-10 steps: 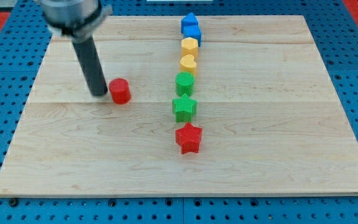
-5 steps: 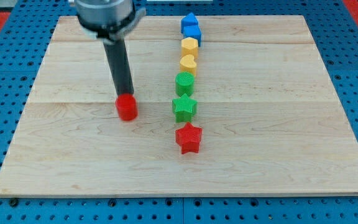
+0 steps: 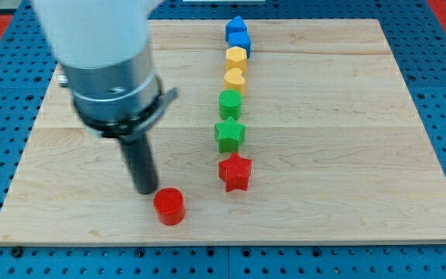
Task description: Place the red circle to the bottom center of the board
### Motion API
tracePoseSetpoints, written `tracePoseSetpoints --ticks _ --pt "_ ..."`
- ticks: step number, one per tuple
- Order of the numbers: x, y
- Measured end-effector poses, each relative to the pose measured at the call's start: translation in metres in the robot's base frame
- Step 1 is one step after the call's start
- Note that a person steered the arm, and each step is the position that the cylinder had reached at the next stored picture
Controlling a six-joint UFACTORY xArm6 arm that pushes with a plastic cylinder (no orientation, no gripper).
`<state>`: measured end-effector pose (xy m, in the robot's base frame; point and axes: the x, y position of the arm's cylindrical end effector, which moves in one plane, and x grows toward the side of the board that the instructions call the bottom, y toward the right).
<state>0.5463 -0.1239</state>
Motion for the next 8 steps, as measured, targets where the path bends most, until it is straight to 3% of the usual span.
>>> tracePoseSetpoints --ticks 1,3,4,5,8 --pt "0.01 -0.01" --pt "0.027 0.072" --pt "0.027 0.081" --pt "0.055 0.029" --pt "0.073 0.104"
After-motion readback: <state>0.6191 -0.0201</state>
